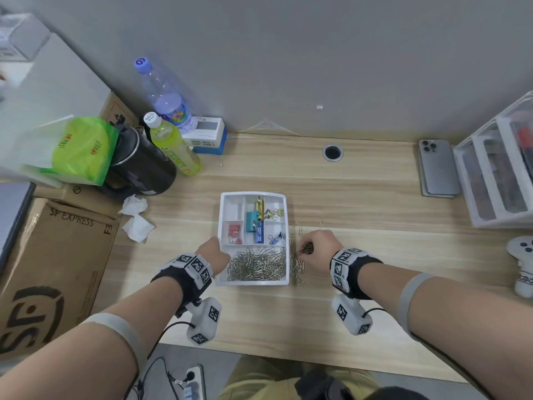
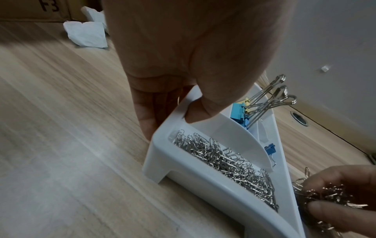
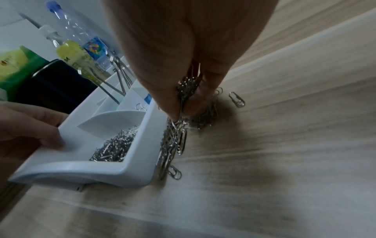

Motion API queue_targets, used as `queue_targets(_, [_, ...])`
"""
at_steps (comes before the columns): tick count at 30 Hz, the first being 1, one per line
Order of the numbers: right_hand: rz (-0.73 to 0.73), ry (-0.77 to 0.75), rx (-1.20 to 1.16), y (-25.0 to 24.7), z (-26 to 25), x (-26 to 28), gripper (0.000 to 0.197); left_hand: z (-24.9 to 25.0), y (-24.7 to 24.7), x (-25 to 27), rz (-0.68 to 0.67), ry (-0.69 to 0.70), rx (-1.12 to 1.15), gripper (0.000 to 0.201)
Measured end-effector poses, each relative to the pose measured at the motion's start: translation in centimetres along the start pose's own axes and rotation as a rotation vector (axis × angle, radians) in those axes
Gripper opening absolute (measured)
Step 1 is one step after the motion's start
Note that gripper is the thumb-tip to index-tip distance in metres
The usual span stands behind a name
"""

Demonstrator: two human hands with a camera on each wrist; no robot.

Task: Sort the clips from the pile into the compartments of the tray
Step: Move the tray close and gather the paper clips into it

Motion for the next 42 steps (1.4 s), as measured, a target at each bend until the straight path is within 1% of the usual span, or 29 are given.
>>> queue_targets(4, [-0.046,-0.025,-0.028,-0.1,-1.7,0.1,0.01,0.2,0.0,0.5,-0.01,-0.02,-0.009,0.033])
queue_targets(9, [-0.097,-0.137,-0.025,1.3,-5.9,0.5,0.011,0.2,0.1,0.5,0.001,-0.022,-0.012,0.032])
queue_targets(12, [-0.132,-0.162,-0.039,3.1,-7.5,0.1,0.02,0.1,0.1,0.4,0.015,-0.026,-0.022,0.031])
queue_targets(15, [-0.216,-0.203,0.032,5.0,-8.5,0.3,0.032,0.1,0.1,0.2,0.017,-0.016,-0.021,0.034])
queue_targets(17, [-0.241,-0.231,0.054,5.2,-8.7,0.6,0.035,0.0,0.1,0.2,0.018,-0.02,-0.02,0.032])
queue_targets(19, [-0.184,-0.239,0.029,4.1,-8.4,0.9,0.033,-0.3,0.0,0.2,0.028,-0.032,-0.015,0.03])
queue_targets(21, [-0.058,-0.236,0.016,2.1,-7.6,1.0,0.028,-0.6,-0.1,0.2,0.031,-0.038,-0.013,0.03])
queue_targets(23, [0.076,-0.199,0.064,-0.2,-6.3,0.8,0.024,-0.9,-0.3,0.2,0.031,-0.043,-0.017,0.03])
queue_targets(25, [0.147,-0.121,0.128,-2.1,-4.3,0.1,0.029,-1.1,-0.4,0.2,0.033,-0.045,-0.025,0.031])
queue_targets(27, [0.106,-0.033,0.212,-2.6,-1.8,-1.0,0.045,-1.1,-0.5,0.3,0.043,-0.041,-0.034,0.03])
queue_targets(29, [0.051,-0.015,0.298,-2.3,-0.5,-1.7,0.06,-1.2,-0.5,0.3,0.058,-0.033,-0.039,0.03])
queue_targets(35, [-0.081,-0.076,0.462,0.3,-1.6,-2.3,0.073,-1.1,-0.6,0.5,0.096,-0.006,-0.04,0.025])
queue_targets(36, [-0.1,-0.091,0.482,0.8,-1.7,-2.2,0.072,-1.1,-0.6,0.5,0.094,-0.007,-0.035,0.026])
queue_targets(38, [-0.127,-0.14,0.49,1.6,-2.1,-1.8,0.065,-1.1,-0.5,0.4,0.087,-0.008,-0.032,0.028])
queue_targets(42, [-0.204,-0.201,0.499,2.7,-2.3,-0.7,0.034,-1.3,-0.5,0.2,0.071,-0.016,-0.032,0.03])
Point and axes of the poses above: each hand's wrist, its own x-axis away from the middle knuckle, its own y-axis out of the palm, z = x × y, the point moved 9 cm from there along -x, towards the middle knuckle, and after that the axes turned 9 degrees about -z, right-handed, at the moved point
